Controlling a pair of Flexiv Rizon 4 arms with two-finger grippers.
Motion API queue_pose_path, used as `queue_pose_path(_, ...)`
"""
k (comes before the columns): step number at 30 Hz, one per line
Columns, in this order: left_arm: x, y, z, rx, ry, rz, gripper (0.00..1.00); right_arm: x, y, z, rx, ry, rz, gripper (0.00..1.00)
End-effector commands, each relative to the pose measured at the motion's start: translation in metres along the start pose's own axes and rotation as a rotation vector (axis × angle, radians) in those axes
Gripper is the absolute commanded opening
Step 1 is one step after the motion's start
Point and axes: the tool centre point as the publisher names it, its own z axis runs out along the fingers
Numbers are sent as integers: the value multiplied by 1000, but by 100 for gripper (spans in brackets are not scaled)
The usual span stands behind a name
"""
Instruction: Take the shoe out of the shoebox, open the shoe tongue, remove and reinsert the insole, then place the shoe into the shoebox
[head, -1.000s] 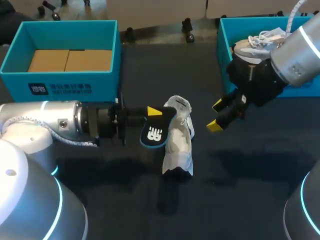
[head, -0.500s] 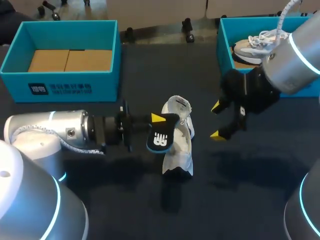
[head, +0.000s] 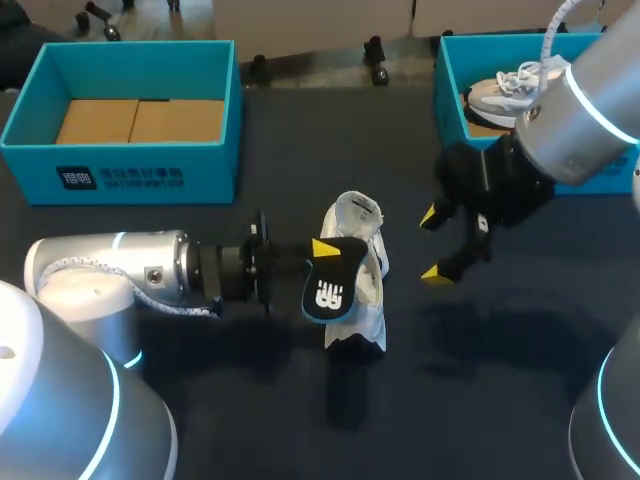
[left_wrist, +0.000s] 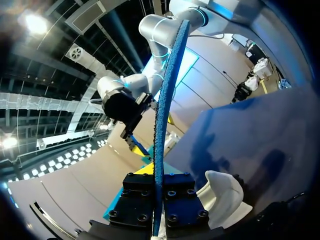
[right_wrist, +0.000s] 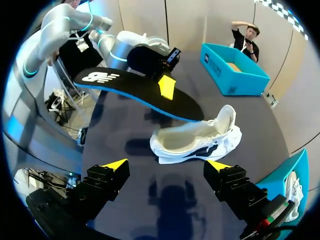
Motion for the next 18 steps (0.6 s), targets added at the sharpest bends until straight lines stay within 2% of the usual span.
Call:
queue_pose_path(1, 4, 6, 3, 11, 11, 3, 0, 1, -2, 4, -2, -17, -23, 100)
queue_pose_path(9, 11, 10, 3, 14, 36, -2, 0, 3, -12, 9, 49, -29, -100, 100)
queue_pose_path(18, 15, 11, 7, 11, 39, -10, 0, 0, -18, 23, 25, -28, -123, 100)
